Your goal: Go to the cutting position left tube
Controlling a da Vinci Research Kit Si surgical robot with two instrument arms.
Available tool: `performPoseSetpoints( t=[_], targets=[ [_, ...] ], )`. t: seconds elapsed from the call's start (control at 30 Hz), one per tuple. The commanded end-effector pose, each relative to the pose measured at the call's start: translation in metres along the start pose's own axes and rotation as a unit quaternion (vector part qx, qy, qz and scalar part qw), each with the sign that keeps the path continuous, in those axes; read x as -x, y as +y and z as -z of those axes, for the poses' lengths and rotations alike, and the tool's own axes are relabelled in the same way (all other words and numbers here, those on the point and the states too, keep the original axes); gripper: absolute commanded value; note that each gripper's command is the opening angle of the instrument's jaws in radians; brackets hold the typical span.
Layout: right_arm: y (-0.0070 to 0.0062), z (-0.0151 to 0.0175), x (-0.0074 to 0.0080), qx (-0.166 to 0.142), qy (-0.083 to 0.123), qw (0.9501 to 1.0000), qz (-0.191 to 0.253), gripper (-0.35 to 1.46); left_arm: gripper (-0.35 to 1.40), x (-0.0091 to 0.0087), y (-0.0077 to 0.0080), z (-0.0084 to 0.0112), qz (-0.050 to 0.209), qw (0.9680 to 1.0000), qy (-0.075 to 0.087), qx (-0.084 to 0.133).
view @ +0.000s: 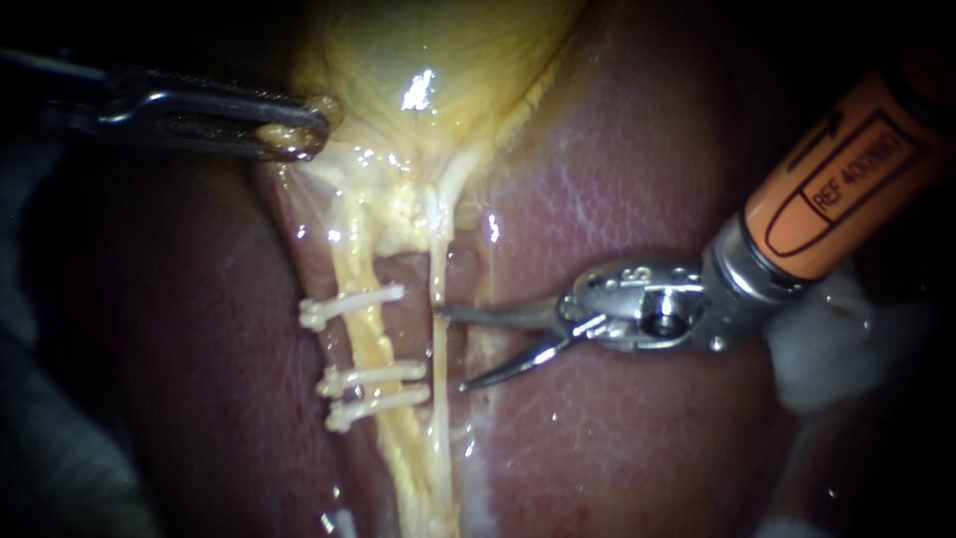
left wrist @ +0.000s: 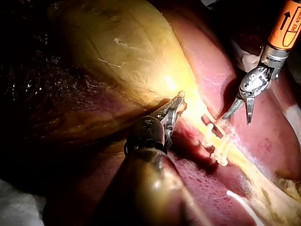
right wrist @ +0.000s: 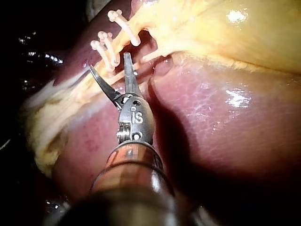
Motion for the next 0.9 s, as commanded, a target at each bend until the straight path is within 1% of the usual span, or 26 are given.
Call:
performPoseSetpoints(
  t=[0.03, 0.13, 0.37, 0.57, 0.77, 0.9],
  targets=[
    [0.0003, -0.0001, 0.0, -0.005, -0.002, 1.0, -0.006, 1.43, -0.35, 0.0, 0.0, 0.0, 0.0, 1.0, 0.0, 0.0],
    [0.0009, -0.0005, 0.0003, -0.011, -0.005, 0.9998, -0.013, 1.43, -0.35, 0.0, 0.0, 0.0, 0.0, 1.0, 0.0, 0.0],
    [0.0024, -0.0019, 0.0025, -0.017, -0.01, 0.9995, -0.025, 1.43, -0.35, 0.0, 0.0, 0.0, 0.0, 1.0, 0.0, 0.0],
    [0.0035, -0.0023, 0.0039, -0.015, -0.024, 0.9992, -0.029, 1.43, -0.35, 0.0, 0.0, 0.0, 0.0, 1.0, 0.0, 0.0],
    [0.0045, -0.0026, 0.0045, -0.011, -0.029, 0.9992, -0.027, 1.43, -0.35, 0.0, 0.0, 0.0, 0.0, 1.0, 0.0, 0.0],
    [0.0047, -0.003, 0.0045, -0.012, -0.029, 0.9992, -0.026, 1.43, -0.35, 0.0, 0.0, 0.0, 0.0, 1.0, 0.0, 0.0]
  ],
)
